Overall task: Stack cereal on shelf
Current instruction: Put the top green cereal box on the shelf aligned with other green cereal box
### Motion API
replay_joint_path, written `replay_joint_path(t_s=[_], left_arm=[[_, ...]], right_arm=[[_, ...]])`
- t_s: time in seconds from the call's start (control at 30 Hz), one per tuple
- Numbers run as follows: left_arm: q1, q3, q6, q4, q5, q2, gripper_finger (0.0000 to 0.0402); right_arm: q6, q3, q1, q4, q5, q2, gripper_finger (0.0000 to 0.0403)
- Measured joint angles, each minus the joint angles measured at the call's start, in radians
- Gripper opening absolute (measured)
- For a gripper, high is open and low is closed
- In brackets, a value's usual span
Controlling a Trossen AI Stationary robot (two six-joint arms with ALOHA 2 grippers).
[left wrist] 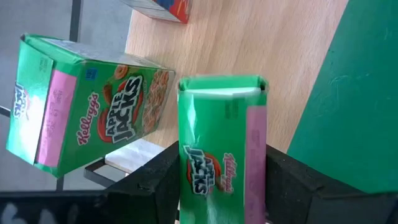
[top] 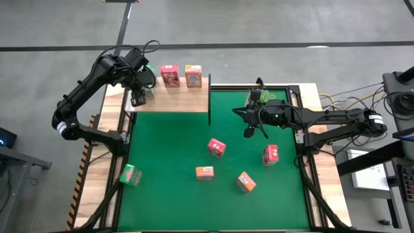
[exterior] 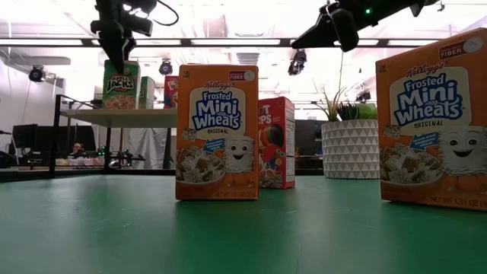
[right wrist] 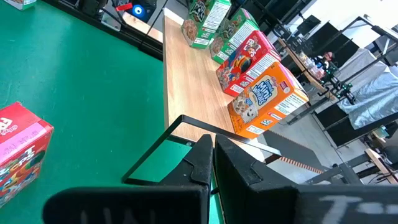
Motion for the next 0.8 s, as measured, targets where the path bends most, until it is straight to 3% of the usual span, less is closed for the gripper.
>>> replay_joint_path(t_s=[0.4, 0.8], left_arm=[[0.0, 0.0, 0.027, 0.012, -0.067, -0.006, 0.0236], [-0.002, 0.0, -0.024, 0.011, -0.068, -0.015, 0.024]], right_arm=[[0.0, 0.0, 0.0, 0.0, 0.0, 0.0, 0.0009], [0.0, 0.0, 0.0, 0.0, 0.0, 0.0, 0.0009]])
